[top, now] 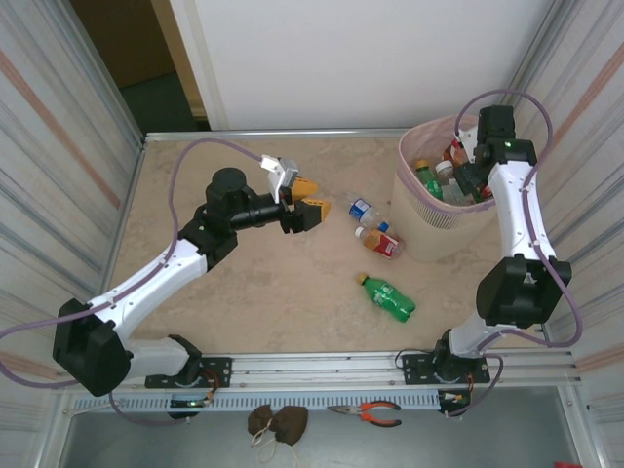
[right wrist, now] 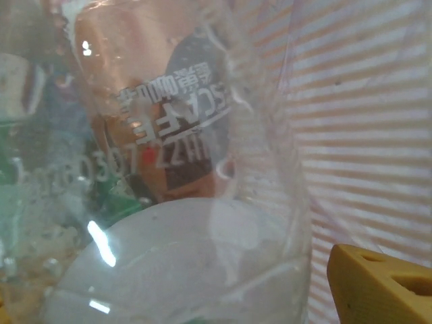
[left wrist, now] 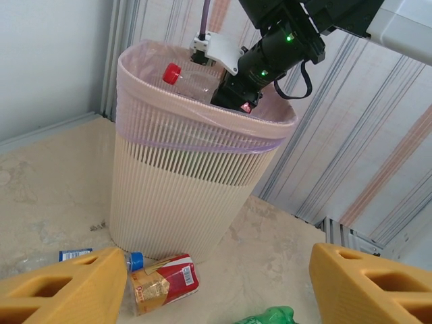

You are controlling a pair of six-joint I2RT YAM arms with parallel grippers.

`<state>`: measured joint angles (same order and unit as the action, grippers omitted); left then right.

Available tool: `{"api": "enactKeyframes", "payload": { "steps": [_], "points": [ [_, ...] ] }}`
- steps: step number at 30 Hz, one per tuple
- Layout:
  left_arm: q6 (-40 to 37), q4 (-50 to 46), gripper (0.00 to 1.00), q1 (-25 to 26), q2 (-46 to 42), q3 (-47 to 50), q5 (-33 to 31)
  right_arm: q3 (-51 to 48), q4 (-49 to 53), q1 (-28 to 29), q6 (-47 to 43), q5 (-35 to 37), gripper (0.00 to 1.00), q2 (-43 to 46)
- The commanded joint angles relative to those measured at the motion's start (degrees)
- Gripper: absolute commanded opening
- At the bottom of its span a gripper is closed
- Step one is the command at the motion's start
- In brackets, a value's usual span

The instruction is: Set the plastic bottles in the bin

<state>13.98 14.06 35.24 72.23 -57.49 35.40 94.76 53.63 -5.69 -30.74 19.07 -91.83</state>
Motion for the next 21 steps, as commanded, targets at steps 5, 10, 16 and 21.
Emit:
{"api": "enactKeyframes", "payload": {
  "steps": [5, 10, 16, 21],
  "points": [
    [0.6, 1.76, 0.72, -0.33, -1.42, -0.25, 1.49, 2.07, 7.72, 0.33, 6.77, -8.4, 0.88, 4.48],
    [1.09, 1.71, 0.72, -0.33, -1.91, -0.36, 1.69, 2.09, 7.91, 0.51, 10.5, -14.5, 0.88, 7.85],
    [0.17, -0.27, 0.72, -0.33, -3.36, -0.79, 1.27, 2.45, 9.02, 2.84, 14.41, -15.47, 0.86, 11.4],
    [0.85, -0.18, 0.72, -0.34, -4.23, -0.36, 0.76, 2.25, 8.81, 6.01, 19.33, -16.83, 0.82, 15.99]
  ]
}}
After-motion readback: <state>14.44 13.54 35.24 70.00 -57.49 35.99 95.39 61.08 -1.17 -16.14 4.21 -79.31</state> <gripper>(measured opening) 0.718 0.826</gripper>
